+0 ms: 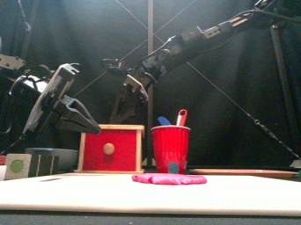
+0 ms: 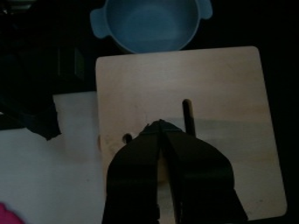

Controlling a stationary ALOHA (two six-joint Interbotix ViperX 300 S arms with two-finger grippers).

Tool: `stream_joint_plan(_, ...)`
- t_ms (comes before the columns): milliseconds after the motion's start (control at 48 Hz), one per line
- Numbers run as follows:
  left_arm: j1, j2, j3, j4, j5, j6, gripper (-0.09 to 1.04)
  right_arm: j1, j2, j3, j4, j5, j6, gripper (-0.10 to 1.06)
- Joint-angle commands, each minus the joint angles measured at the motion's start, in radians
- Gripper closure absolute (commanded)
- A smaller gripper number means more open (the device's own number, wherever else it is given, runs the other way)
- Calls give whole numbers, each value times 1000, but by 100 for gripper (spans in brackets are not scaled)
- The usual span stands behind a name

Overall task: Get the cutter from the drawer then cut the dough then place the extra dough in the bowl
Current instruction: Open the drawer

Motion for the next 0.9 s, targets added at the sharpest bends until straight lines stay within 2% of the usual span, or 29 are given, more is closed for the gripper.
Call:
stream_joint_plan(21, 17, 6, -15, -18, -9, -2, 94, -3, -21, -20, 0, 11, -2, 90)
stream_joint_plan(354, 72, -2, -26, -61, 44, -3, 93, 2, 14, -20, 3, 25, 0, 90)
stream_joint_plan(688, 78, 3, -55, -54, 100, 0, 82, 2, 5, -8, -9, 29, 2, 90)
stream_joint_plan(896, 78, 11, -58, -61, 98, -3, 79, 2, -5, -14, -26, 91, 5, 90)
